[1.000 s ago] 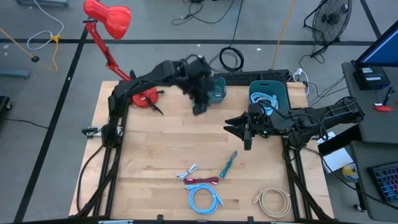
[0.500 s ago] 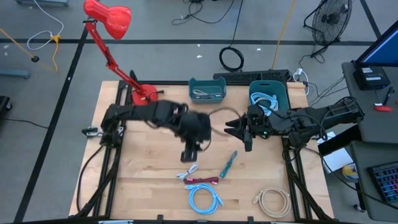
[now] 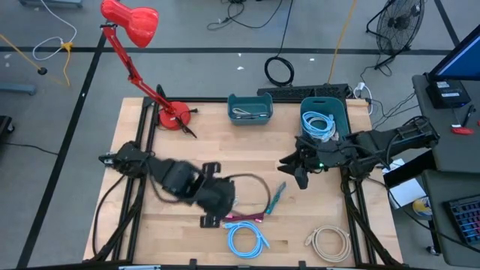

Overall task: Pick & Place USB Port
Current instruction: Put the red charger cable into the left blue bin

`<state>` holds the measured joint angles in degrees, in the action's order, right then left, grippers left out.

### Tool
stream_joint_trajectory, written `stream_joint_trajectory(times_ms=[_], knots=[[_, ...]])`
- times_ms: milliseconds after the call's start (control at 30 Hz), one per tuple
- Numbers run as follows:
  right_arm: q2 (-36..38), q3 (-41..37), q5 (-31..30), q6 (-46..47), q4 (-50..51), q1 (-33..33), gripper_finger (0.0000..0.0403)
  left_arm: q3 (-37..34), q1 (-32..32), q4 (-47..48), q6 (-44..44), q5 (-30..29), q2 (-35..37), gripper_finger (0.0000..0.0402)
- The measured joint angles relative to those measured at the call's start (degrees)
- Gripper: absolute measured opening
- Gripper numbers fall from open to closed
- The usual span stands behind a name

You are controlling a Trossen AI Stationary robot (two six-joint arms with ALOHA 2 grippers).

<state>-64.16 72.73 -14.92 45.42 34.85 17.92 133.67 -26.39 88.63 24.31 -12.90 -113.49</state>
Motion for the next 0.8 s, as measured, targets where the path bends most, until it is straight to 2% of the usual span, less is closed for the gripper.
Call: stream_joint_trajectory(times_ms=[200,333,500,600,733,800], knots=[[0.0,-1.9,-1.7,3.3,0.2,2.9,0.0139,-4.6,-4.3,-0.4,10.6,-8.5,-0.3,0.0143],[0.0,-4.6,-1.5,6.0,-0.3,4.8,0.0139,-11.4,-4.6,-2.8,15.1,-5.6,-0.3,0.0143],[0.0,-8.8,-1.3,7.6,-0.3,6.7,0.0139,-20.9,-3.7,-12.4,15.3,-3.6,-0.3,0.0143],[0.0,-11.0,1.9,8.2,-0.4,7.4,0.0139,-25.0,-2.9,-20.0,14.4,-3.7,-0.4,0.0143],[0.0,-14.7,5.5,7.7,-3.0,8.7,0.0139,-30.1,-2.6,-31.1,9.0,-9.3,-0.4,0.0143],[0.0,-16.4,6.2,7.0,-4.4,9.7,0.0139,-33.0,-1.7,-36.3,7.2,-8.4,-0.4,0.0143]])
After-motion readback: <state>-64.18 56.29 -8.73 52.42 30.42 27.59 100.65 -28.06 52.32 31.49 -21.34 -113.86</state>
